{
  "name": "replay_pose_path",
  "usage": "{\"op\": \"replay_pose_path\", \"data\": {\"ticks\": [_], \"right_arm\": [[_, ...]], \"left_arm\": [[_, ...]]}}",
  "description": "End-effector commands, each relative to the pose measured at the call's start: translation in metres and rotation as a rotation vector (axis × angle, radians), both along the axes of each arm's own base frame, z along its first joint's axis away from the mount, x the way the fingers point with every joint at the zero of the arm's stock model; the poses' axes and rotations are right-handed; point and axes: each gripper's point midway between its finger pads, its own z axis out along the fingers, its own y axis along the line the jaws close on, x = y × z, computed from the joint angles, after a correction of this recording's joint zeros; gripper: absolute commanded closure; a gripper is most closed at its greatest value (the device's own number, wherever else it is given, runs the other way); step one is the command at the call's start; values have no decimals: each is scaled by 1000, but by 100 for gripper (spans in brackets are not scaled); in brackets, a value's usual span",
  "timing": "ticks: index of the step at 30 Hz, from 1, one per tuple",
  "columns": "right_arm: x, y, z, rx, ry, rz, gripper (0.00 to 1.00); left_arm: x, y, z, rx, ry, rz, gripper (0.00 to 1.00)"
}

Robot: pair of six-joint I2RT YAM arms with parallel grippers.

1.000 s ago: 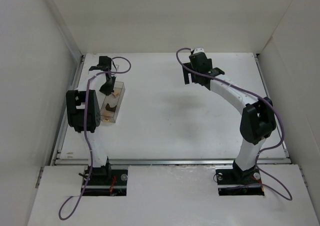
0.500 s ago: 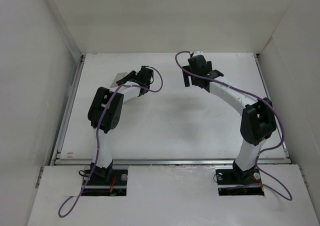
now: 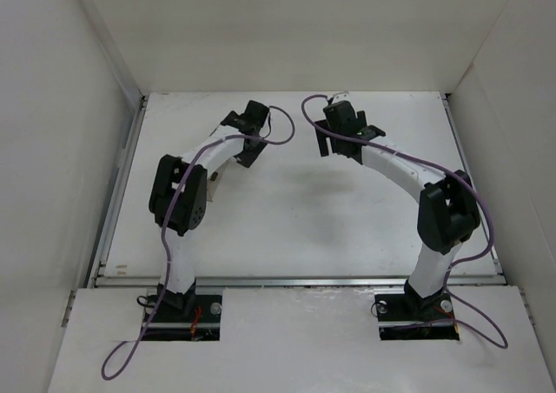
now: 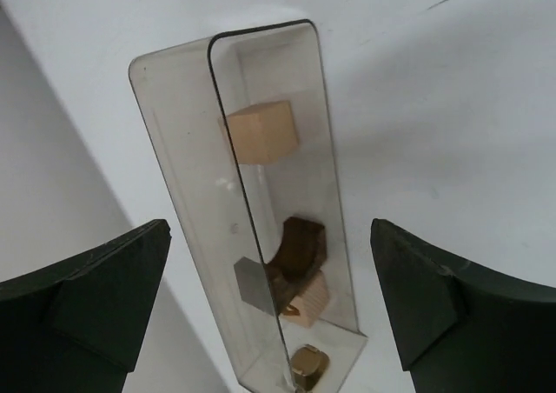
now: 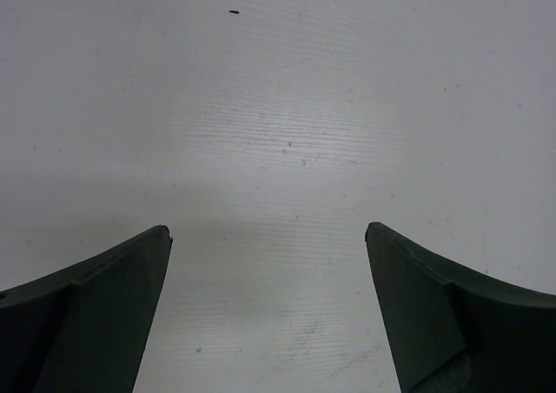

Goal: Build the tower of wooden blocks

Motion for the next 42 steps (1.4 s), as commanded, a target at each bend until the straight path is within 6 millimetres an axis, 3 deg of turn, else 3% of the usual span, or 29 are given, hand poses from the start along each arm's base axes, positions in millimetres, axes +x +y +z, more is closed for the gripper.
{"op": "replay_pose_path", "data": {"ticks": [1, 3, 7, 10, 15, 19, 21, 25, 27, 29, 31, 32, 33, 39, 40, 41, 42], "right_arm": [[3, 10, 25, 18, -71, 21, 1], [1, 14, 25, 18, -71, 30, 1], [0, 16, 21, 8, -66, 32, 1], [1, 18, 16, 2, -54, 45, 1], [-3, 29, 15, 6, -43, 74, 1], [-4, 27, 12, -30, -34, 67, 1], [-4, 26, 8, -40, -29, 60, 1], [-7, 28, 5, -51, -25, 63, 1], [-8, 32, 5, -50, -25, 72, 1], [-8, 30, 6, -64, -28, 70, 1], [-9, 32, 7, -71, -33, 71, 1], [-9, 32, 3, -76, -25, 71, 1], [-9, 30, 3, -83, -28, 63, 1], [-9, 31, -5, -112, -16, 66, 1], [-9, 31, -5, -112, -16, 66, 1], [-9, 35, -5, -120, -21, 66, 1], [-10, 34, -6, -125, -13, 67, 1]], "left_arm": [[-5, -4, 56, -323, -34, 11, 0], [2, 10, 72, -486, -68, 50, 0], [18, 47, 81, -623, -132, 133, 0], [12, 49, 59, -633, -33, 101, 0], [2, 25, 31, -698, 118, 46, 0], [1, 25, 11, -695, 142, 55, 0], [3, 25, 12, -696, 134, 52, 0], [9, 45, -15, -608, 136, 167, 0], [11, 44, -17, -612, 136, 176, 0], [12, 44, -15, -612, 136, 176, 24], [11, 36, -11, -602, 127, 167, 56], [11, 34, -11, -591, 125, 164, 91], [11, 31, 2, -587, 97, 151, 100], [4, 9, 18, -403, 25, 122, 100], [4, 15, 23, -317, -14, 144, 100], [3, -2, 28, -273, -44, 115, 100], [3, -6, 25, -223, -67, 114, 100]]}}
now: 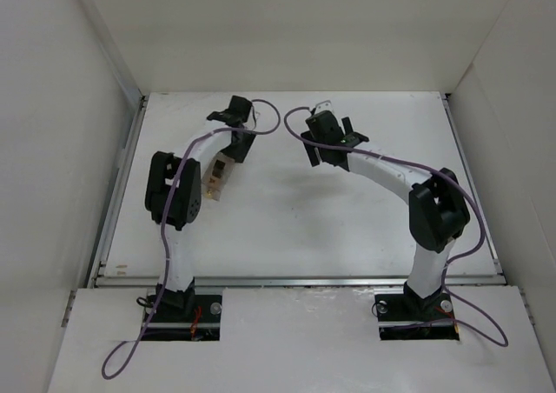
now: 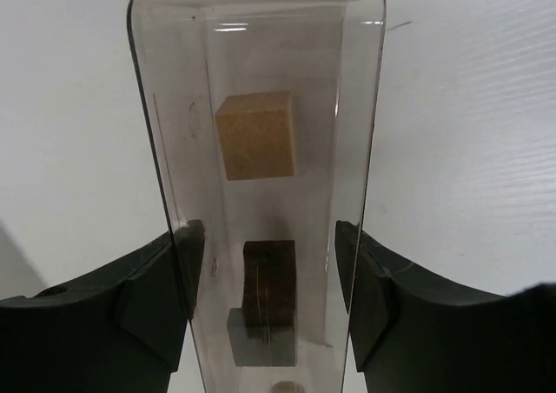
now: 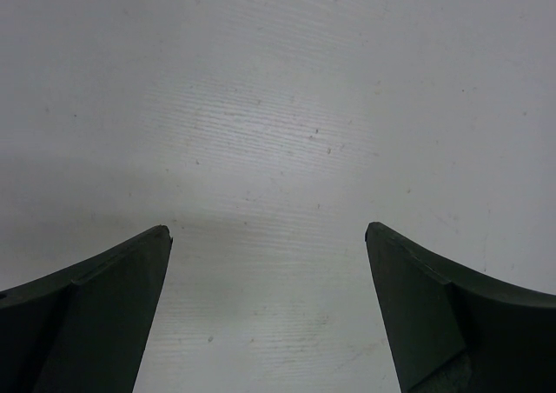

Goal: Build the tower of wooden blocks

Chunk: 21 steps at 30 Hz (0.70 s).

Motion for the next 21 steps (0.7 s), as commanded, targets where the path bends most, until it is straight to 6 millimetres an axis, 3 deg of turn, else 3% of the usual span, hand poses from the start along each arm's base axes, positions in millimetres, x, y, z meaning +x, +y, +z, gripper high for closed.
{"op": "replay_pose_path", "data": {"ticks": [1, 3, 7, 14, 18, 21], "right_arm": [[4, 2, 5, -36, -26, -11, 1], [6, 2, 11, -46, -53, -38, 1], [5, -8, 11, -62, -73, -97, 1], [0, -21, 11, -55, -91, -156, 1], [1, -24, 23, 6, -119, -188, 1], [1, -13, 32, 119, -109, -122, 1]], "left_arm": [[0, -13, 45, 213, -176, 7, 100], [-5, -23, 45, 371, -221, -24, 100], [-6, -33, 46, 471, -276, -32, 100], [-5, -42, 60, 466, -296, -32, 100], [-7, -49, 59, 420, -272, -45, 100], [-2, -35, 64, 237, -213, -1, 100]]}}
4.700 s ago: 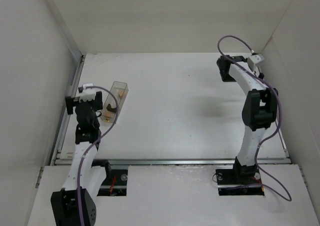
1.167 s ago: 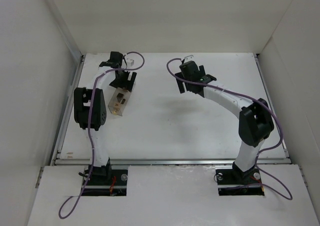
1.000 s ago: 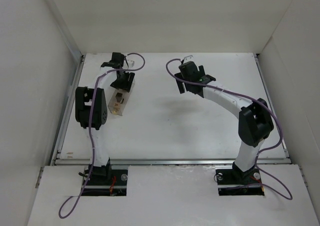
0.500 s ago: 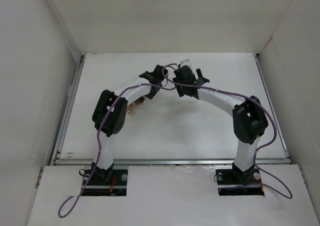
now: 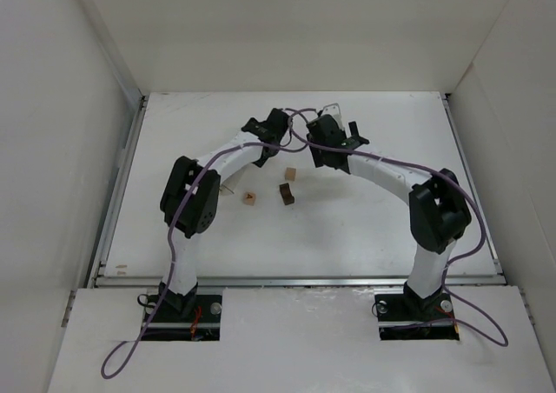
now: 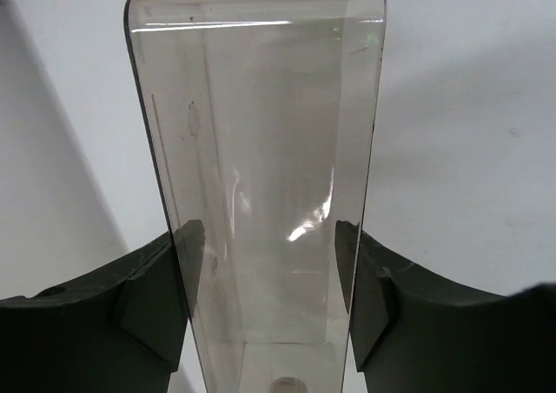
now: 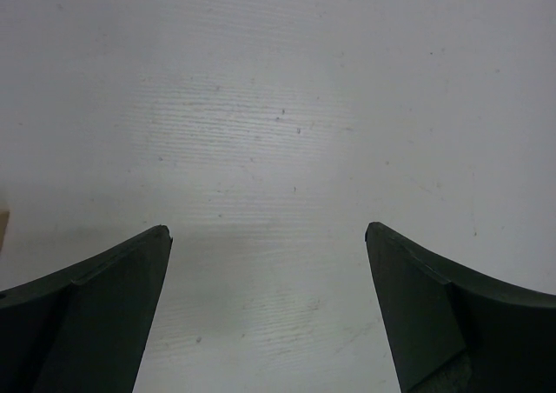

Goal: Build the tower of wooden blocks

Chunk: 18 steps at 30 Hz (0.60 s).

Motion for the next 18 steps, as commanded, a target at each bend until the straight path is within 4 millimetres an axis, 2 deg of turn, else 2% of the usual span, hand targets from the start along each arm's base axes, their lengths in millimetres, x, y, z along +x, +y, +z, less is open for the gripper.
{"op": "replay_pose_path", "data": {"ticks": [1, 2, 4, 5, 6, 7, 8, 9, 10, 11, 12, 13, 14, 15, 16, 17, 18], "right_arm": [[7, 12, 49, 197, -106, 41, 1], [4, 32, 49, 264, -72, 139, 1], [1, 50, 47, 341, -35, 219, 1], [1, 60, 53, 378, -31, 259, 1], [-1, 75, 51, 441, -1, 292, 1], [3, 83, 58, 480, -8, 298, 1], [5, 90, 48, 499, 23, 293, 1], [8, 96, 47, 543, 30, 268, 1], [6, 102, 42, 548, 61, 256, 1], [12, 108, 50, 572, 55, 241, 1], [16, 111, 33, 570, 83, 179, 1], [14, 107, 23, 551, 124, 138, 1], [19, 113, 30, 555, 115, 119, 3], [19, 116, 10, 530, 152, 87, 5], [21, 112, 4, 517, 155, 37, 6], [15, 112, -6, 491, 187, 16, 8], [16, 118, -6, 488, 188, 10, 11]], "left_arm": [[10, 19, 41, -219, -2, 43, 100], [16, 26, 39, -402, 58, 33, 100], [12, 38, 42, -594, 127, 26, 100], [13, 45, 49, -691, 146, 16, 100], [11, 56, 53, -856, 190, -17, 100], [7, 62, 50, -922, 229, -24, 100], [5, 66, 47, -974, 257, -36, 100], [1, 74, 37, -1060, 301, -36, 100], [-3, 77, 29, -1089, 331, -45, 100], [-5, 78, 25, -1126, 352, -48, 100], [-13, 73, 13, -1202, 407, -44, 100], [-12, 84, 11, -1237, 402, -25, 100], [-12, 87, 5, -1264, 408, -16, 100], [-12, 91, 2, -1282, 412, -6, 100], [-12, 102, -7, -1298, 412, 40, 100], [-11, 107, -11, -1302, 411, 56, 100], [-11, 114, -12, -1293, 403, 72, 99]]}}
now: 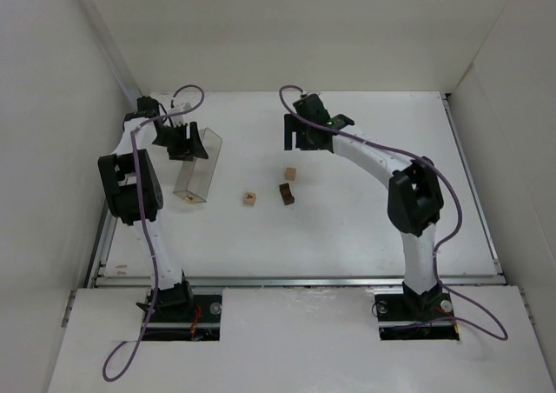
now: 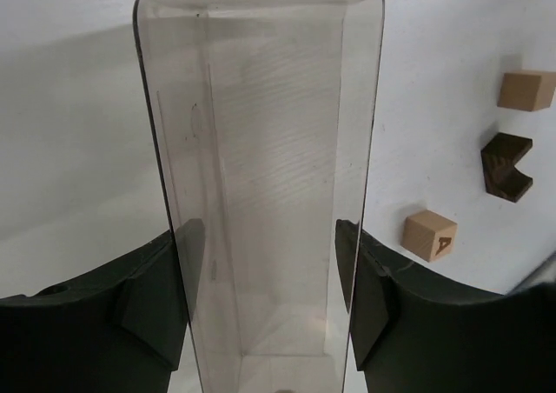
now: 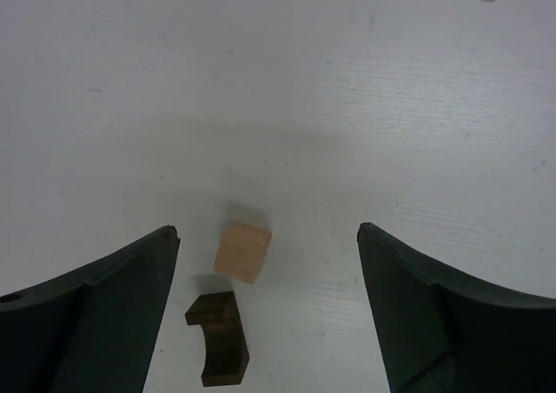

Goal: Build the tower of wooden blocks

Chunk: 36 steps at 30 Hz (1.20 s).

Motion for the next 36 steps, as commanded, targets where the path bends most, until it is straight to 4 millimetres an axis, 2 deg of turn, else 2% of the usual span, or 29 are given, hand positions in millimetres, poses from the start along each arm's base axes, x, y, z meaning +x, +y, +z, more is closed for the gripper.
{"op": "replay_pose_path", "data": {"ticks": [1, 2, 3, 5, 6, 7, 11, 14, 15, 17, 18, 20, 22, 24, 26, 28, 29, 30, 33, 34, 36], "right_arm": [[-16, 2, -29, -49, 120, -96, 13], [-19, -1, -36, -57, 145, -128, 14], [-19, 6, -38, -48, 147, -129, 16], [-23, 5, -54, -54, 185, -158, 17], [-23, 4, -52, -55, 186, -158, 18], [-23, 5, -59, -56, 198, -168, 18], [-33, 23, -69, -67, 218, -127, 19], [-32, 30, -69, -64, 213, -118, 19], [-35, 28, -77, -80, 231, -119, 20], [-38, 31, -78, -87, 238, -110, 21], [-40, 30, -79, -94, 246, -111, 21], [-37, 32, -66, -71, 220, -109, 21], [-42, 35, -67, -48, 231, -92, 23], [-41, 38, -66, -31, 231, -94, 23], [-39, 40, -71, -38, 239, -94, 24], [-38, 40, -74, -52, 254, -95, 26], [-39, 39, -84, -65, 268, -97, 27], [-39, 39, -82, -66, 269, -97, 27], [-39, 38, -88, -79, 272, -102, 35], [-39, 38, -88, -79, 272, -102, 40], [-39, 38, -88, -79, 272, -102, 42]], "left_arm": [[-12, -15, -4, -161, 45, -37, 96], [-12, -5, -9, -156, 54, -14, 89], [-10, -4, -11, -148, 61, -4, 85], [-9, 7, -24, -108, 86, 27, 82], [-6, 11, -27, -83, 79, 34, 74], [-7, 14, -29, -67, 89, 48, 71], [-6, 23, -41, -15, 109, 65, 63], [-4, 30, -48, 28, 109, 86, 56], [-7, 33, -48, 48, 114, 93, 55], [-7, 36, -50, 67, 117, 99, 51], [-6, 38, -46, 83, 110, 104, 48], [-7, 44, -49, 116, 117, 115, 44], [-5, 49, -46, 145, 98, 116, 39], [-5, 51, -47, 158, 101, 120, 37], [-2, 54, -45, 171, 94, 125, 32], [0, 56, -43, 184, 86, 130, 23], [0, 57, -43, 188, 81, 121, 19], [1, 57, -39, 190, 72, 122, 15], [3, 58, -31, 197, 47, 117, 0], [3, 58, -30, 197, 47, 117, 0], [7, 59, -15, 210, -1, 114, 0]]}}
